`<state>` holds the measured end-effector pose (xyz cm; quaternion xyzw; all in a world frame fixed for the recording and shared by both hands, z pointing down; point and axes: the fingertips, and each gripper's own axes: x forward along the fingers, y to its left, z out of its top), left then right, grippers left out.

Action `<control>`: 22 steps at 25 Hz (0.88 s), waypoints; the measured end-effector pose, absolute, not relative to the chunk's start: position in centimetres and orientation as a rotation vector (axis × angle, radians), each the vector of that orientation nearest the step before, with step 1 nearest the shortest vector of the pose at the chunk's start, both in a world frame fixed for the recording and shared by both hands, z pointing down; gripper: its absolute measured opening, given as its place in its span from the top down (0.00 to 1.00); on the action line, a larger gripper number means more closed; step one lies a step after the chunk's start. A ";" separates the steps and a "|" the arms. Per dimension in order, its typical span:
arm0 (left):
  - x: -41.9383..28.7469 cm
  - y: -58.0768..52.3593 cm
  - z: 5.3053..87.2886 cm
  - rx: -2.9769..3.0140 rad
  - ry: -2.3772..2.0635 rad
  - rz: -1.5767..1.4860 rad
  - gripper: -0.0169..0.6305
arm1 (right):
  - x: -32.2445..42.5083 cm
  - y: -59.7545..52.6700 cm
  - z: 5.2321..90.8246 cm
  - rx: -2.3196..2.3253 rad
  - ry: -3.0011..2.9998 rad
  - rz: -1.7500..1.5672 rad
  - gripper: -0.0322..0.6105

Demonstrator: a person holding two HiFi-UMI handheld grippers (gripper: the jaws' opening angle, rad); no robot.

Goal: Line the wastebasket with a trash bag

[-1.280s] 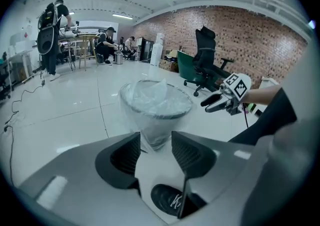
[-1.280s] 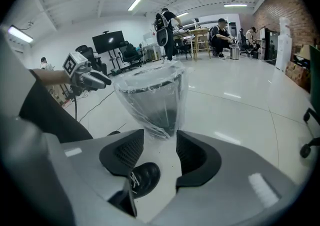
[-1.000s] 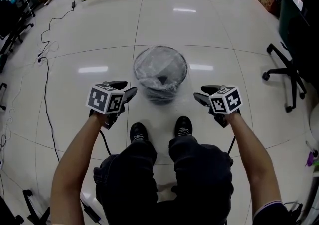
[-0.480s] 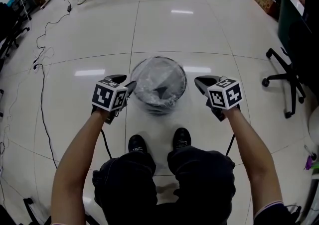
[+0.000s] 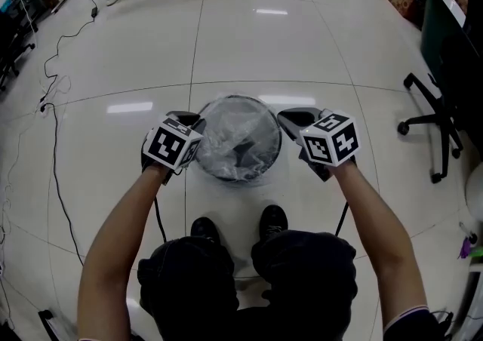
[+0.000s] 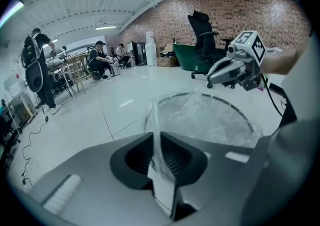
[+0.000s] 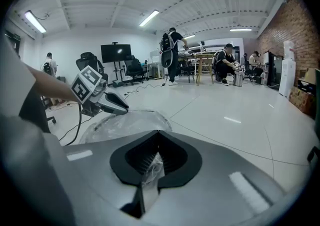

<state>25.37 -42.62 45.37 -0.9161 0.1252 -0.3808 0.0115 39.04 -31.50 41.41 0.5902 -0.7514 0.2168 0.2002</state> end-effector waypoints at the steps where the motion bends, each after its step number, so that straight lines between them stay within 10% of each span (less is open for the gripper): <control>1: 25.5 -42.8 45.3 -2.852 0.390 -1.187 0.94 | 39.0 -31.8 41.3 1.644 -2.104 0.603 0.95; 22: 24.7 -46.9 45.2 -3.082 0.476 -1.130 0.95 | 39.4 -32.3 45.5 1.547 -2.030 0.671 0.95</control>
